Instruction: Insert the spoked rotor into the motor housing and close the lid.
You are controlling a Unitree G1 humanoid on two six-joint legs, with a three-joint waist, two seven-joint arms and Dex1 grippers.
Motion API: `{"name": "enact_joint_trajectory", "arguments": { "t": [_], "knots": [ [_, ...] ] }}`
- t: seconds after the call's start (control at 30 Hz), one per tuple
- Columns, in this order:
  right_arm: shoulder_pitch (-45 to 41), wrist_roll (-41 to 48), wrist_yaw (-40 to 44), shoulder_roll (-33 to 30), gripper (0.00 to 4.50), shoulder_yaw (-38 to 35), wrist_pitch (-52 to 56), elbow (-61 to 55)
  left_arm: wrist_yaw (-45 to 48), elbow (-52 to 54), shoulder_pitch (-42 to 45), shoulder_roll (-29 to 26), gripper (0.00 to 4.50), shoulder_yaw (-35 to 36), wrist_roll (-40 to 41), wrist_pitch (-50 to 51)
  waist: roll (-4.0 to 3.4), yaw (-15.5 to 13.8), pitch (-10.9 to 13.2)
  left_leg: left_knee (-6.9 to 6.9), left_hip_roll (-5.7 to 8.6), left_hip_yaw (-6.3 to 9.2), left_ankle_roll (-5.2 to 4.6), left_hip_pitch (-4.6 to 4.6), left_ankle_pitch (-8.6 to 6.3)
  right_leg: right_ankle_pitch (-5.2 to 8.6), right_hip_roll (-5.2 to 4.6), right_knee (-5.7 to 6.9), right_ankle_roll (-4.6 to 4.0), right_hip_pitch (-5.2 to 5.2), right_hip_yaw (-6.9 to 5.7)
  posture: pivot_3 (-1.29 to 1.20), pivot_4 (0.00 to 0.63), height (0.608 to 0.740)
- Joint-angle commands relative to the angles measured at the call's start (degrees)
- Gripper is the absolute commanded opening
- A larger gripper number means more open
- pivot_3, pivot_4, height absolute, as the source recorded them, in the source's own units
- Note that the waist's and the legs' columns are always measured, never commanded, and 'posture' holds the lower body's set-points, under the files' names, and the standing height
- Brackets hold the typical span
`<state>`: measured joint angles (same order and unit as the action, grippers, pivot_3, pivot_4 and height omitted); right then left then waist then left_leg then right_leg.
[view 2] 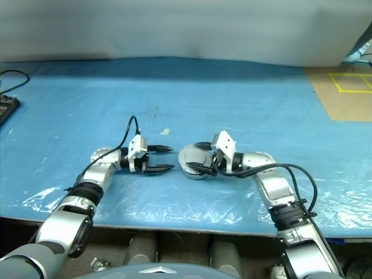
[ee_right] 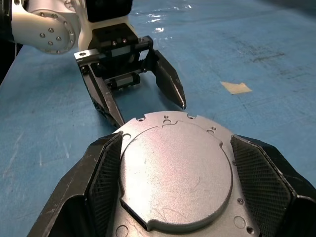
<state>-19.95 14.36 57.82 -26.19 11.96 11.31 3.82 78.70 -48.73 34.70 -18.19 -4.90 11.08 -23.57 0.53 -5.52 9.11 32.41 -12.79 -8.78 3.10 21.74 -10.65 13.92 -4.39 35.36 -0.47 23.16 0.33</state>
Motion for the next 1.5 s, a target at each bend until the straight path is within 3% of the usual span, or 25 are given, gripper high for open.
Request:
{"name": "enact_joint_trajectory", "arguments": {
  "t": [0.03,0.27,0.4,0.8,1.5],
  "knots": [
    [-0.1,0.1,0.5,0.1,3.66,-0.2,-0.9,-1.1,0.1,2.0,-0.5,-0.3,3.21,0.4,0.4,0.1,0.00,0.0,0.0,0.00,0.00,0.00,0.00,0.00,0.00,0.00,0.00,0.00,0.01,0.00,0.00,0.00,0.150,0.740],
    [0.2,-1.6,0.4,0.1,3.66,0.3,-1.9,0.2,-0.1,2.3,-0.7,-0.5,3.21,0.4,0.3,0.0,0.00,0.0,0.0,0.00,-0.01,0.00,0.00,0.00,0.00,-0.02,0.00,0.00,0.04,0.00,0.00,0.00,0.150,0.740],
    [-0.1,-1.7,1.0,-0.7,2.98,-0.5,-2.4,0.5,-0.2,2.3,-0.6,-0.6,3.21,0.4,0.2,0.0,0.00,0.0,0.0,0.00,0.00,0.00,0.00,0.00,0.00,0.02,0.00,0.00,-0.02,0.00,0.00,0.00,0.150,0.740],
    [-2.9,0.2,4.4,-3.7,2.99,-0.7,3.5,-4.6,-0.2,2.0,-0.4,-0.3,3.21,0.1,0.0,-0.2,0.00,0.0,0.0,-0.01,-0.01,0.00,-0.01,0.01,0.00,0.01,0.00,-0.01,-0.01,0.00,-0.01,0.00,0.150,0.740],
    [-2.2,-5.7,4.0,-3.3,2.99,2.3,-1.0,3.1,-0.6,2.1,-1.0,-0.6,3.21,0.3,-0.2,-0.3,0.00,0.0,0.0,0.01,-0.01,0.00,0.00,-0.01,0.00,0.04,0.00,0.01,-0.07,0.00,0.01,0.00,0.150,0.740]
  ]
}}
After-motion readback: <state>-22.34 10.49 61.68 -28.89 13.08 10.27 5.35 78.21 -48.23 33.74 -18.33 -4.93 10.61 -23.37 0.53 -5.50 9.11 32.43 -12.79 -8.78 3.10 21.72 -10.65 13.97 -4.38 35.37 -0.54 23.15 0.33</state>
